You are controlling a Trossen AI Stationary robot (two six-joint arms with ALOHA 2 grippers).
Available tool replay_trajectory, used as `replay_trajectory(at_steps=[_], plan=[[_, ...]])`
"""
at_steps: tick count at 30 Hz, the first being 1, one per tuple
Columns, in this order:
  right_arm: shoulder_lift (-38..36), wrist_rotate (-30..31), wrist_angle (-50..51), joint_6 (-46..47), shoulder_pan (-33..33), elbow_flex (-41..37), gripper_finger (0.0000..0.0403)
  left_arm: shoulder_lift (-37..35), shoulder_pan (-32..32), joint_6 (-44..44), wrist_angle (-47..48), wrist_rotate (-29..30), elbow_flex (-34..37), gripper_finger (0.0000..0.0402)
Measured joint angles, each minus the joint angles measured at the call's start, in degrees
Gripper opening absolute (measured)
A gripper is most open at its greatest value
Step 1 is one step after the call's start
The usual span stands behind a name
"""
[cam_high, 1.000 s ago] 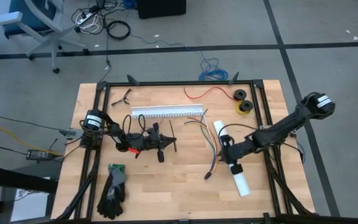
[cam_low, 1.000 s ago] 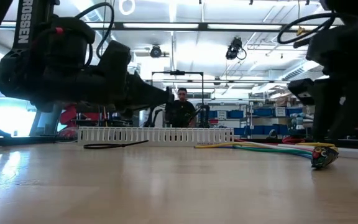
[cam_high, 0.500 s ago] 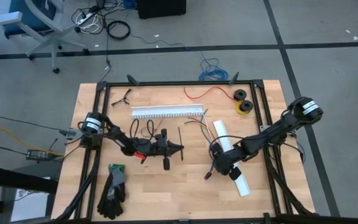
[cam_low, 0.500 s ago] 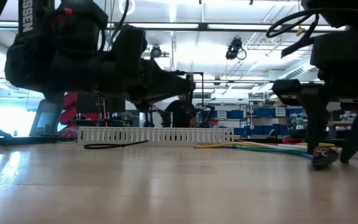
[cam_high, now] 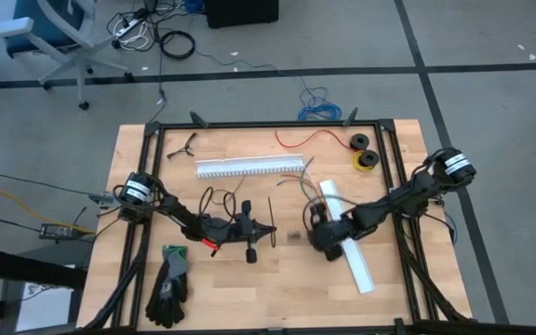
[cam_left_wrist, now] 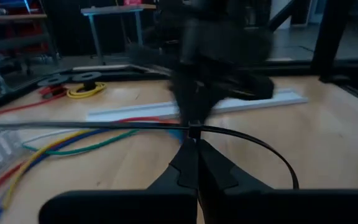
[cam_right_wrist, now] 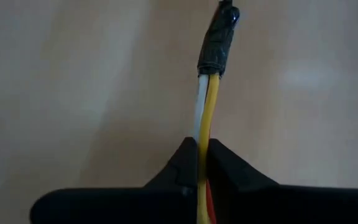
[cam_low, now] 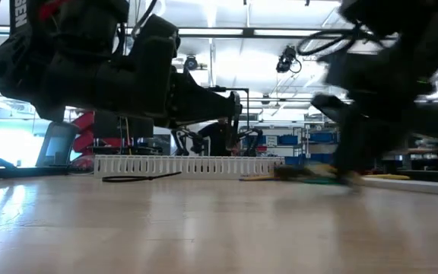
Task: Ziptie cables
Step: Wrap the cable wires with black zip tie
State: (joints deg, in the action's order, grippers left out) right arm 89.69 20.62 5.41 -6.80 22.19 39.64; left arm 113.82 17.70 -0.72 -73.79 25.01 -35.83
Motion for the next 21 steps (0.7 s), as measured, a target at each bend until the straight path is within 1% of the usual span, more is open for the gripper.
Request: replay_trajectory(at_steps=[1,3,8,12,16,19,21], plan=[[-0.5,1.3,-2.3,-0.5,-0.5,0.1,0.0012,0.0,0.1,-0.5,0.1,0.0,0.0,0.0002],[-1.2,1.0,-5.3,-1.5,-1.6,0.3,0.0006,0.0,0.1,-0.6,0.7,0.3,0.0,0.0002],[-1.1,-5.9,-10.2,-6.1,-4.4,0.2,0.0004,0.0,-0.2,-0.4,1.9,1.8,-0.3,0.0002],[-0.9,-7.2,-10.2,-8.7,-5.3,1.5,0.0003,0.0,-0.8,-0.2,2.3,3.0,-0.3,0.0002],[-0.7,-10.5,-10.3,-12.9,-6.0,3.6,0.0002,0.0,-1.7,0.3,2.5,3.0,-0.6,0.0002],[-0.7,-11.0,-9.8,-14.3,-6.9,5.5,0.0001,0.0,-2.8,1.3,2.5,1.1,-1.3,0.0002],[-0.7,-12.5,-7.6,-14.4,-7.9,7.1,0.0001,0.0,-3.3,1.3,2.6,-0.7,-1.9,0.0002]])
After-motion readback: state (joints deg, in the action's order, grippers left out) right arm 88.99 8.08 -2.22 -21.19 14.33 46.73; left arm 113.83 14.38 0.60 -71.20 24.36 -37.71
